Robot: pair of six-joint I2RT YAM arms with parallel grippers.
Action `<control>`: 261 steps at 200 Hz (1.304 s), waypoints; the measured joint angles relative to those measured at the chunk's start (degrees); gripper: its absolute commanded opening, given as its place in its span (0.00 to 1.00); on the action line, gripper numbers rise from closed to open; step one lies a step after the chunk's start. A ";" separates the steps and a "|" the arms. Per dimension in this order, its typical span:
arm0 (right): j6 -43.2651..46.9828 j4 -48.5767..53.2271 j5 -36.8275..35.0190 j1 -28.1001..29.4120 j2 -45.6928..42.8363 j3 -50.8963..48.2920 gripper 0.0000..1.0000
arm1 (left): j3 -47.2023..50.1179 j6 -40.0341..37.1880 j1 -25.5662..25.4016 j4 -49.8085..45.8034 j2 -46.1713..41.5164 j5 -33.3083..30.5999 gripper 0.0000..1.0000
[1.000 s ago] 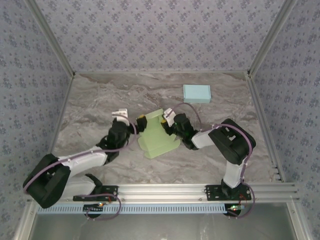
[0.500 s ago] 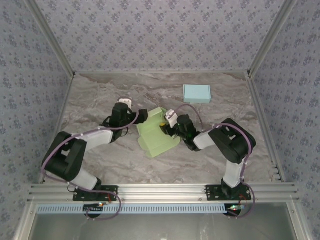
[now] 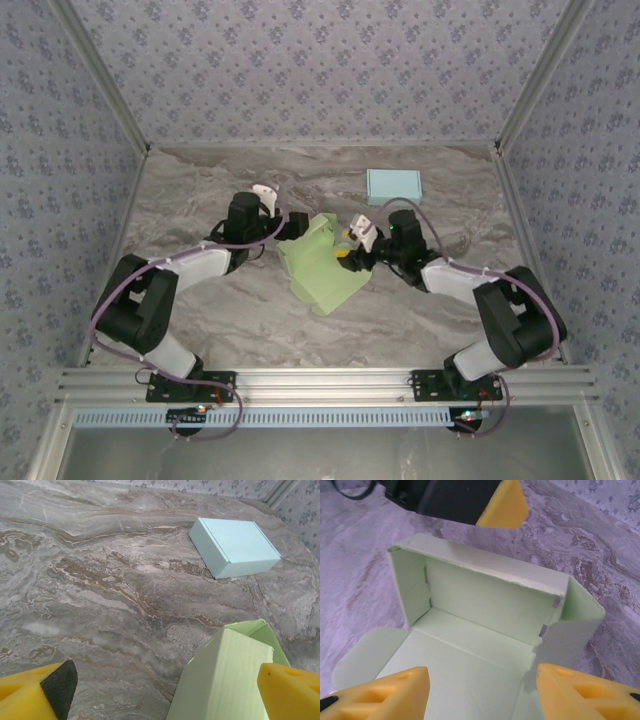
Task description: Fold the paper box
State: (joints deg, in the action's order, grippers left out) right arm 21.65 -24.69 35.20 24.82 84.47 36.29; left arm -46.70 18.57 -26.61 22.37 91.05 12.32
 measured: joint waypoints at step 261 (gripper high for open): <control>13.97 13.57 -12.59 5.55 21.66 23.37 0.35 | -2.32 -3.19 -0.02 0.87 6.19 10.99 0.48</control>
State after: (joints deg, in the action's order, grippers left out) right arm 35.62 -11.11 22.61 30.37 106.13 59.66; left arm -49.01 15.38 -26.63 23.24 97.23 23.31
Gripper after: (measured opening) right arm 0.345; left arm 0.481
